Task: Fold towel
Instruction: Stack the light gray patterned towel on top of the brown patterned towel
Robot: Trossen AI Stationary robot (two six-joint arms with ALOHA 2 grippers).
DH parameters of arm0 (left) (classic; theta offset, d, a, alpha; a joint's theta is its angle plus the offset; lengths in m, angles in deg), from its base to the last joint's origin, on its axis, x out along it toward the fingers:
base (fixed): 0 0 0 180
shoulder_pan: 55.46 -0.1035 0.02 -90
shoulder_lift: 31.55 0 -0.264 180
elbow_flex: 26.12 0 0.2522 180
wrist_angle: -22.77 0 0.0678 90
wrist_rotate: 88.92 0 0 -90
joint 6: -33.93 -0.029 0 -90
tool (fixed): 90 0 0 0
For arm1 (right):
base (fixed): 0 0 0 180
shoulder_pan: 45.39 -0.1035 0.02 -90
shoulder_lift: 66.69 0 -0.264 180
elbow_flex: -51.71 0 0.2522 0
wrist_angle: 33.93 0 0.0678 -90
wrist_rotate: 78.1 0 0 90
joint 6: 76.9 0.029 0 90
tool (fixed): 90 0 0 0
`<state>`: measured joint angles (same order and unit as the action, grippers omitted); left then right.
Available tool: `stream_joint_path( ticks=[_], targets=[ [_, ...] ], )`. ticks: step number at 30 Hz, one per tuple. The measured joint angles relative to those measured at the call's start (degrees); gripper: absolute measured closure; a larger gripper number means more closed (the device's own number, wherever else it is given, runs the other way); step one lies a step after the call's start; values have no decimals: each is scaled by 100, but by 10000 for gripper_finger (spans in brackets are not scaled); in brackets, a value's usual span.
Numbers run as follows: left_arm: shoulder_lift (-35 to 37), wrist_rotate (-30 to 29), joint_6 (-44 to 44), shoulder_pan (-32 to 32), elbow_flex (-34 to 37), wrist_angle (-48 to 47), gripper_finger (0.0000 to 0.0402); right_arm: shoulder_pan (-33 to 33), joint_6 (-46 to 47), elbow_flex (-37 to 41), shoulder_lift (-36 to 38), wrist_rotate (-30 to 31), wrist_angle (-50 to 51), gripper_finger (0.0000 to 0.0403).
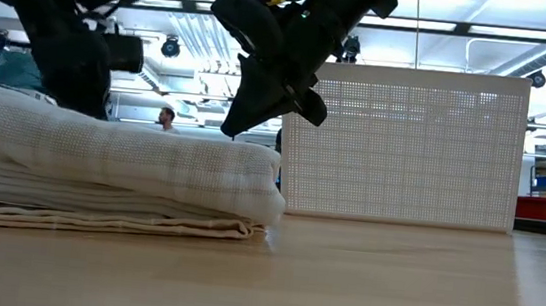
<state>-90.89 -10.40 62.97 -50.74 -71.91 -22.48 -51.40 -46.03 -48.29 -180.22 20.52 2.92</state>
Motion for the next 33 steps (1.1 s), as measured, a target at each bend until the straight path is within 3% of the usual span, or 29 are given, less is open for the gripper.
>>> stream_joint_path(
  ticks=[8,14,16,19,24,33],
  targets=[
    [-585,83,56,-113,105,21,280,-12,12,4,0,0,-24,403],
    [-1255,811,-255,-113,105,588,264,-12,2,4,0,-2,-70,403],
    [-1447,1212,-436,-110,104,786,270,-12,1,4,0,-2,-86,403],
    [-1629,1357,-479,-106,72,942,297,-14,0,4,0,-2,-94,403],
    [-1394,1448,-458,-109,71,843,387,-23,-2,26,0,-2,-79,403],
    [-278,1393,-416,-51,-151,609,398,-25,-5,36,0,-1,-119,403]
  ],
)
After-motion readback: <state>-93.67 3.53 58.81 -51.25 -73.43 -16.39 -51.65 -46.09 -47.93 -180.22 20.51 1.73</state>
